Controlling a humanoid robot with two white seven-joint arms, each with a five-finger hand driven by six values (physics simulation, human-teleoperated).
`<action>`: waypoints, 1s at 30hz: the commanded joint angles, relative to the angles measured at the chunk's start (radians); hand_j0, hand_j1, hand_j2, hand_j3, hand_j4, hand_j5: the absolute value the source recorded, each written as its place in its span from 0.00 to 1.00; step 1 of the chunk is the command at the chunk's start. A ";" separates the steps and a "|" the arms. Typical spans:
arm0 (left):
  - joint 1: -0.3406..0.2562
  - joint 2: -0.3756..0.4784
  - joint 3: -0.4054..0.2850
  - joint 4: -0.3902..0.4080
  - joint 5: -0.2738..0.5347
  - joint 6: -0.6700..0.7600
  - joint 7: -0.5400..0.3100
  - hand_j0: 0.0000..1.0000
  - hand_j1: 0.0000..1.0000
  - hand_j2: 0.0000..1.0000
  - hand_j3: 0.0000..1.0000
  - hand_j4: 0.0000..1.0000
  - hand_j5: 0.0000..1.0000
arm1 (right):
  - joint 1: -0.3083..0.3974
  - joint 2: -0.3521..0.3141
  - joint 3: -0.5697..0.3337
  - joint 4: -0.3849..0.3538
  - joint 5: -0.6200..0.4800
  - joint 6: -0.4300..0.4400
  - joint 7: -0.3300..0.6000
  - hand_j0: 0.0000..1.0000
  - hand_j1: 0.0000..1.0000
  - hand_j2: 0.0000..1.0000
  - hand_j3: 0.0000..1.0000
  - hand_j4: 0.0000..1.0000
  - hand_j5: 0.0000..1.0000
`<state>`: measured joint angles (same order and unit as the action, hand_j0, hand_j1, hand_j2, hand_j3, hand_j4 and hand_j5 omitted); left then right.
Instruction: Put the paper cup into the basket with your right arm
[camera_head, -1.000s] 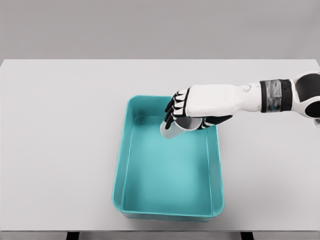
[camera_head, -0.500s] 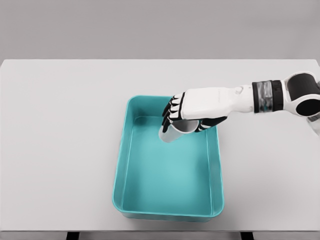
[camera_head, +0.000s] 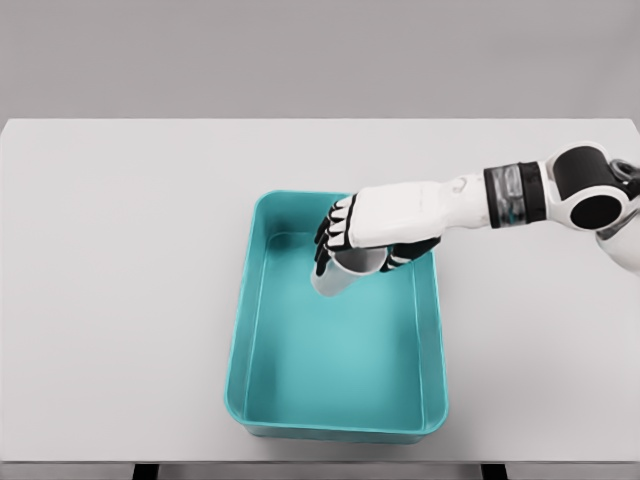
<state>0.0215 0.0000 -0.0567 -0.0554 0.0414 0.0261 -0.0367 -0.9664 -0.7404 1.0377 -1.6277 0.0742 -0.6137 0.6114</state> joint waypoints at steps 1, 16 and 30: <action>0.000 0.000 0.000 0.000 0.000 0.000 0.000 1.00 1.00 1.00 1.00 1.00 1.00 | 0.000 0.001 0.015 0.005 -0.008 0.003 -0.001 0.72 0.72 0.72 0.72 0.72 0.72; 0.000 0.000 0.000 0.000 0.000 0.000 0.000 1.00 1.00 1.00 1.00 1.00 1.00 | -0.003 0.019 0.056 0.034 -0.007 0.003 -0.001 0.72 0.72 0.72 0.72 0.72 0.72; 0.000 0.000 0.000 0.000 0.000 0.000 0.000 1.00 1.00 1.00 1.00 1.00 1.00 | -0.005 0.021 0.064 0.032 -0.005 0.003 -0.001 0.84 0.84 0.84 0.84 0.84 0.84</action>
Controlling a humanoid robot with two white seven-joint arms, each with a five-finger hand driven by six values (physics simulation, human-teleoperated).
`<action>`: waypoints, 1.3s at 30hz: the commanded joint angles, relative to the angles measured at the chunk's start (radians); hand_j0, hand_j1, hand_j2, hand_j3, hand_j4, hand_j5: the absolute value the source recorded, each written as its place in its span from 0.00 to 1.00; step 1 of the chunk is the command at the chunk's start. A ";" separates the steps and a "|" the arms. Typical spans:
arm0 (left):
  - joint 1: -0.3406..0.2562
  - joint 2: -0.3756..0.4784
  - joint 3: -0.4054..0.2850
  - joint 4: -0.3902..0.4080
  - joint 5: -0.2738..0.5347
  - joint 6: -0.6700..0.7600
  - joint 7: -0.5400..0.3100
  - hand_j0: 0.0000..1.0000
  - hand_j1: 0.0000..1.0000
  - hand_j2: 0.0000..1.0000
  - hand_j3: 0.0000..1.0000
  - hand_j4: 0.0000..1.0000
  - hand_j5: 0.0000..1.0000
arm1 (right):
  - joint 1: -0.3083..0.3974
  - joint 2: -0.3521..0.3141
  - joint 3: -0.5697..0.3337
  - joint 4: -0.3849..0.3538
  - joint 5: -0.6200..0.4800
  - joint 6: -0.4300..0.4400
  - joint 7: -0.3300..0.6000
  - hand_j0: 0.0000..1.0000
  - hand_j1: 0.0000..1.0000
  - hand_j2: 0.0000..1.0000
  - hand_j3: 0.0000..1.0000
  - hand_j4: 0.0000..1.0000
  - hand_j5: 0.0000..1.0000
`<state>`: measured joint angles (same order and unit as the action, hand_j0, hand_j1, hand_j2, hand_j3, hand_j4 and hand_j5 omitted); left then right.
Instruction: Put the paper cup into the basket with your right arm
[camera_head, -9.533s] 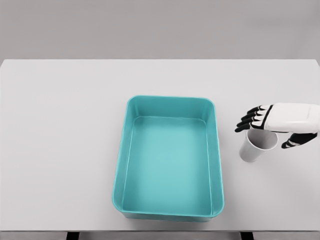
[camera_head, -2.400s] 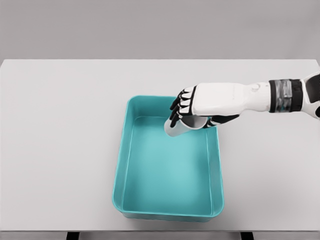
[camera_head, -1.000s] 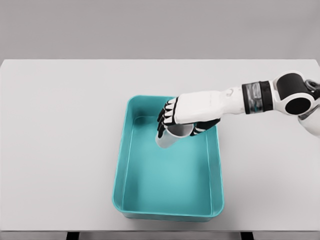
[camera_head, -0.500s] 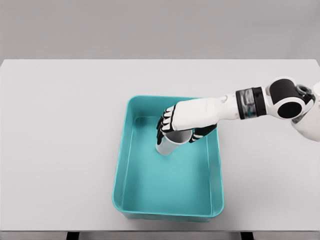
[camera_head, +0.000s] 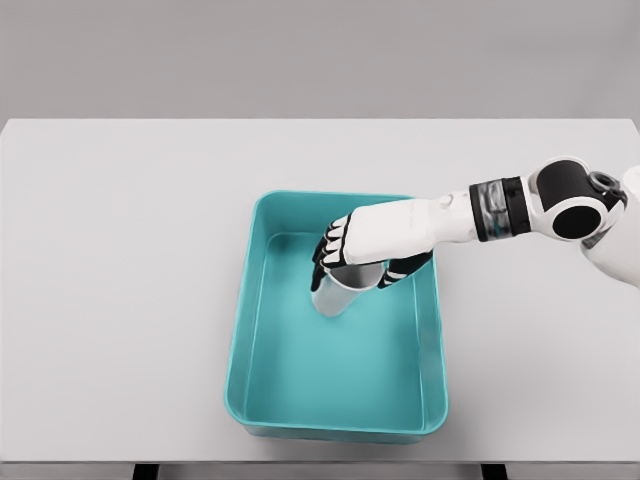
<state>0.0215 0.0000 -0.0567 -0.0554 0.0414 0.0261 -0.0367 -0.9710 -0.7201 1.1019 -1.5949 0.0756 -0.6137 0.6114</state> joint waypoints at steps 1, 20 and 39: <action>0.000 0.000 0.000 0.000 0.000 0.000 -0.002 1.00 1.00 1.00 1.00 1.00 1.00 | 0.000 0.001 -0.001 0.000 -0.007 0.003 0.000 0.84 0.84 0.84 0.84 0.84 0.84; 0.000 0.000 0.000 0.000 0.000 0.000 0.000 1.00 1.00 1.00 1.00 1.00 1.00 | -0.006 0.001 -0.001 0.000 -0.007 0.003 0.000 0.91 0.91 0.91 0.91 0.91 0.91; 0.000 0.000 0.000 0.000 0.000 0.000 -0.002 1.00 1.00 1.00 1.00 1.00 1.00 | -0.029 -0.061 -0.057 -0.086 -0.010 0.003 0.000 0.98 0.98 0.98 0.98 0.98 0.98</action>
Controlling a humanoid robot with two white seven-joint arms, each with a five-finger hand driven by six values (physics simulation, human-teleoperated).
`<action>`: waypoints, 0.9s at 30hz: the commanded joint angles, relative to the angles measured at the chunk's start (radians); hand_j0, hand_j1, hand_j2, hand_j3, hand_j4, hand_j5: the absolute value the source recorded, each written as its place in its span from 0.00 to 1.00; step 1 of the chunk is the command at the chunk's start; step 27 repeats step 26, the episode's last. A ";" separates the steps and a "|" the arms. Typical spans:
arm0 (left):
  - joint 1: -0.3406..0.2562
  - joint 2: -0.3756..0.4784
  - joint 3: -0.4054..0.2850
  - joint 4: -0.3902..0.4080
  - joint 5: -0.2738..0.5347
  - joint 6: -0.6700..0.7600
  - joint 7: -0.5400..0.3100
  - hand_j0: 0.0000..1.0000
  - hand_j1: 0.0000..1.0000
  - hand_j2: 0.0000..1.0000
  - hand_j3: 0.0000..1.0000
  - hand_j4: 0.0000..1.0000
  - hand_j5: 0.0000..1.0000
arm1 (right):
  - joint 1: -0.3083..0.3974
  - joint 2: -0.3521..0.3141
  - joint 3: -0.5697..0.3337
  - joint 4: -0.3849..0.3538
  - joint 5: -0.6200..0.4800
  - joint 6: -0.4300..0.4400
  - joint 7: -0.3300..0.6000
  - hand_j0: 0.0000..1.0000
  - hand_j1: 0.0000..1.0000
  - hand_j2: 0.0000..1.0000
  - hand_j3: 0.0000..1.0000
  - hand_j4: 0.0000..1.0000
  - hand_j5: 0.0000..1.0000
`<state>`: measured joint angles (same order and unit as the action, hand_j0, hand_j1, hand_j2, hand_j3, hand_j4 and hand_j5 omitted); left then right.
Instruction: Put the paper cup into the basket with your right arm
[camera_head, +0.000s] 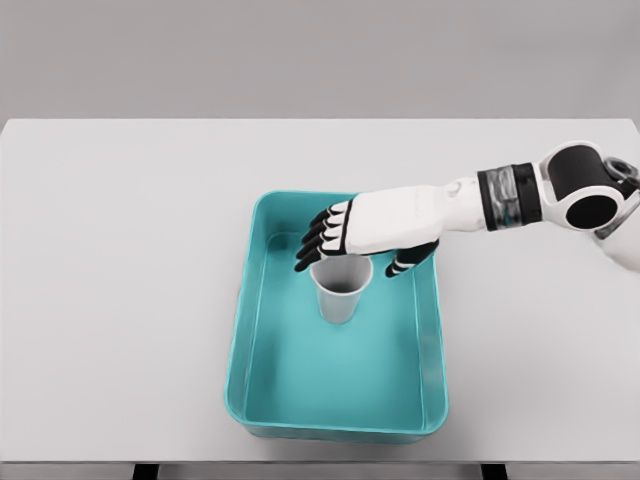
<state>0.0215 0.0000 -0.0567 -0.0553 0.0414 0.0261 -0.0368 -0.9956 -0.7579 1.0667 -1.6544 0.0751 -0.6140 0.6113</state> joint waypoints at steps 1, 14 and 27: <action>0.000 0.000 0.000 0.000 0.000 0.000 0.000 1.00 1.00 1.00 1.00 1.00 1.00 | 0.000 -0.050 -0.053 -0.056 -0.009 0.003 0.000 0.98 0.98 0.98 0.98 0.98 0.98; 0.000 0.000 0.000 0.000 0.000 0.000 0.000 1.00 1.00 1.00 1.00 1.00 1.00 | 0.343 -0.277 -0.536 -0.099 -0.232 0.003 0.000 0.98 0.98 0.98 0.98 0.98 0.98; 0.000 0.000 0.000 0.000 0.000 0.000 0.000 1.00 1.00 1.00 1.00 1.00 1.00 | 0.468 -0.270 -0.626 -0.099 -0.233 0.003 0.000 0.99 0.99 0.99 0.99 0.99 0.99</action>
